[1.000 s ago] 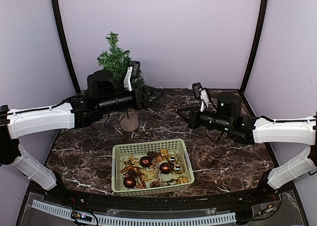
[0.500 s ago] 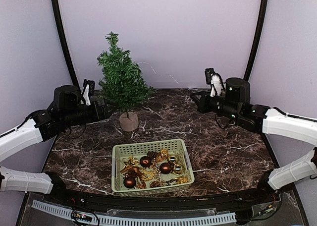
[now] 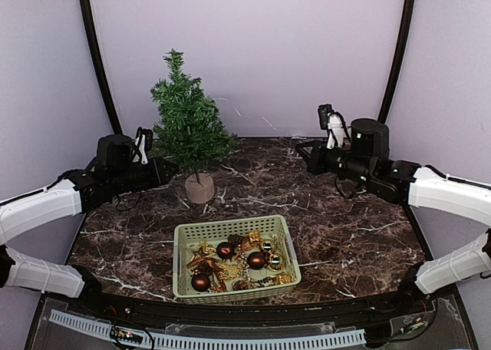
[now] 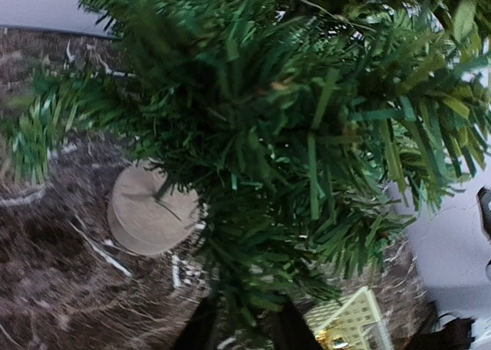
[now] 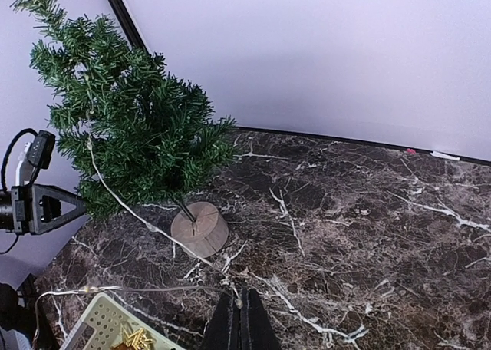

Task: Decorate the small christmas tree
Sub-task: Wrap the side of the string light in the gap of the branches.

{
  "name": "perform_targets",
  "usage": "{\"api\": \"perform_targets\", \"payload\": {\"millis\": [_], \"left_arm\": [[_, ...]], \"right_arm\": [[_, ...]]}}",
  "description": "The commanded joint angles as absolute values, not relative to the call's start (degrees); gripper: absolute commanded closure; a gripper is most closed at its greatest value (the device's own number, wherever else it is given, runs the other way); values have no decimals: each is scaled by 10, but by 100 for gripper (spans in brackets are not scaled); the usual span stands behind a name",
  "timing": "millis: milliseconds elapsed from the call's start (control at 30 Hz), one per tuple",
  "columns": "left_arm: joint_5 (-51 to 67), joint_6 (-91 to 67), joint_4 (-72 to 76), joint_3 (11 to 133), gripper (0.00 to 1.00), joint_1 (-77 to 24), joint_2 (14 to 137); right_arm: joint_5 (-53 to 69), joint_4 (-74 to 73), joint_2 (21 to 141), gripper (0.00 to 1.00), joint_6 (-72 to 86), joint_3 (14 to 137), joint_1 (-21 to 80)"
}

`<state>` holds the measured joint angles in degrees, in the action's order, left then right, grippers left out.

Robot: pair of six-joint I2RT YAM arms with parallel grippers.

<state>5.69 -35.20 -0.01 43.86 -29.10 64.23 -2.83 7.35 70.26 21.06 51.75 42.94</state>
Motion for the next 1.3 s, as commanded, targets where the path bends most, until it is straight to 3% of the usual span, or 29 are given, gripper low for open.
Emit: {"api": "perform_targets", "payload": {"millis": [0,33,133,500,933,1000,1067,1133,1267], "left_arm": [[67,-344,69,429,84,-276,653],[68,-344,74,424,92,-272,654],[70,-343,84,417,100,-257,650],[169,-308,117,409,100,-159,675],[287,-210,205,496,98,-82,832],[290,-200,207,516,88,-78,849],[285,-193,198,530,65,-76,855],[269,-187,185,531,50,-76,845],[213,-190,170,490,32,-76,779]], "right_arm": [[-47,74,686,100,212,527,423],[-49,71,686,100,213,525,421],[-49,62,684,100,221,514,417],[40,38,649,100,225,463,417],[59,58,658,100,246,495,437],[53,65,671,100,254,500,439],[49,72,682,100,263,505,440],[49,82,691,100,269,511,442],[49,99,707,100,272,522,445]]}}
